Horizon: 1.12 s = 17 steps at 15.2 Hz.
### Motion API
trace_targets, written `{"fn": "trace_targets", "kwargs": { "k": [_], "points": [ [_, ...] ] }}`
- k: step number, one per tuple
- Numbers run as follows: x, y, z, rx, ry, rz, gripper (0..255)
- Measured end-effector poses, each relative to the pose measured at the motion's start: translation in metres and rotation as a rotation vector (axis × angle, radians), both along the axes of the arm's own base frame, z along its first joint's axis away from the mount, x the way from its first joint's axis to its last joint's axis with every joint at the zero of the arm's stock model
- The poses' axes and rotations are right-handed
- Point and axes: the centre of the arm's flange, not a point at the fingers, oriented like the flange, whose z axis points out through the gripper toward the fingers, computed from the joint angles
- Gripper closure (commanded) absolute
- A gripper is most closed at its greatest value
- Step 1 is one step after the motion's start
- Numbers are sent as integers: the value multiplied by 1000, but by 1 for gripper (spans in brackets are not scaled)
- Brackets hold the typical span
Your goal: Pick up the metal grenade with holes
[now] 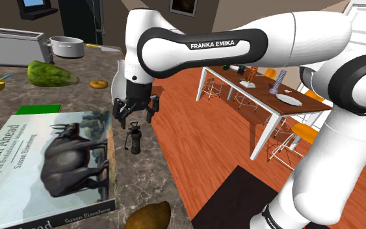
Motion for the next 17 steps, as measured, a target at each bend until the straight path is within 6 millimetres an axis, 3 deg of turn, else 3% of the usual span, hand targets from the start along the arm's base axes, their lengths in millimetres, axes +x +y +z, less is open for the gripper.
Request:
{"fn": "trace_targets", "kwargs": {
  "k": [4,8,9,17],
  "points": [
    [11,6,-17,0,-4,-10,0],
    [9,7,-37,0,-5,-11,0],
    [9,7,-39,0,-4,-11,255],
    [9,8,-40,2,-7,-10,255]
  ]
}}
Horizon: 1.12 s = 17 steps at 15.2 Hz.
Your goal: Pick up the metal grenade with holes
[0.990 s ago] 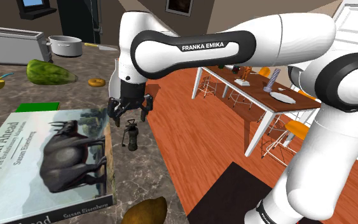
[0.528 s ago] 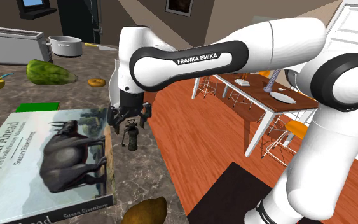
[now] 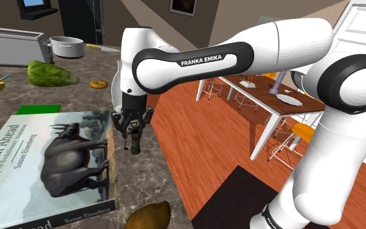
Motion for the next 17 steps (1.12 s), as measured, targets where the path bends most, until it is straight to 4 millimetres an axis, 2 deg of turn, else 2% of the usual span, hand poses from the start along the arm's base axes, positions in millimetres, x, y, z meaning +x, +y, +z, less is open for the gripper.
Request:
{"fn": "trace_targets", "kwargs": {
  "k": [4,17],
  "points": [
    [0,-1,5,-1,1,-1,255],
    [1,-1,72,-1,1,-1,255]
  ]
}}
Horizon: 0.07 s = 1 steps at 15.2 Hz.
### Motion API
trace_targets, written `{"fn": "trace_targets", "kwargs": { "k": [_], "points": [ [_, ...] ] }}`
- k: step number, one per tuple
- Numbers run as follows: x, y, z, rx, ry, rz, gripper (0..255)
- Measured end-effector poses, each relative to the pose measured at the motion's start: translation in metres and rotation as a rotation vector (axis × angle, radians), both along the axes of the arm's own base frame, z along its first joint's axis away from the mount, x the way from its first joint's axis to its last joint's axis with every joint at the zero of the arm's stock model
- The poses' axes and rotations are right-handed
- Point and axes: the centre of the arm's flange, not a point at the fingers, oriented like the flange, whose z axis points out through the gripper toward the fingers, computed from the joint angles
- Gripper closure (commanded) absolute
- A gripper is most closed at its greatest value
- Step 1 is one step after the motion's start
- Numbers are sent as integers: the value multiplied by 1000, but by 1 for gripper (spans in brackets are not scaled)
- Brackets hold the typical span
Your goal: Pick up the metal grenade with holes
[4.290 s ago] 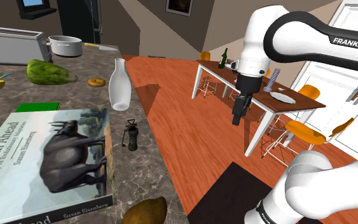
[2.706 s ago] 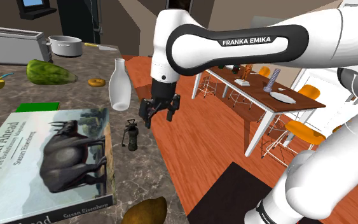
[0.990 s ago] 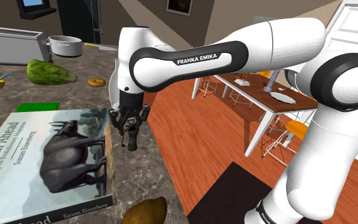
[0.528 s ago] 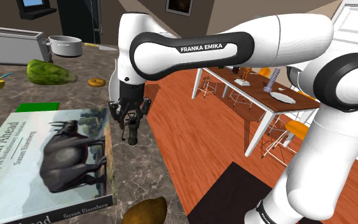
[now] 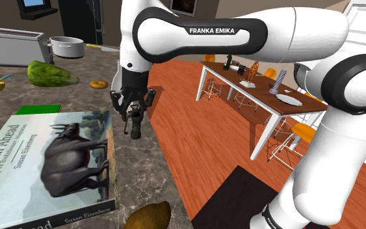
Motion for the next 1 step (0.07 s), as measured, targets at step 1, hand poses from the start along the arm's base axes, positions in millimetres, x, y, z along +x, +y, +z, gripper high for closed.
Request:
{"fn": "trace_targets", "kwargs": {
  "k": [1],
  "points": [
    [0,0,3,0,0,0,255]
  ]
}}
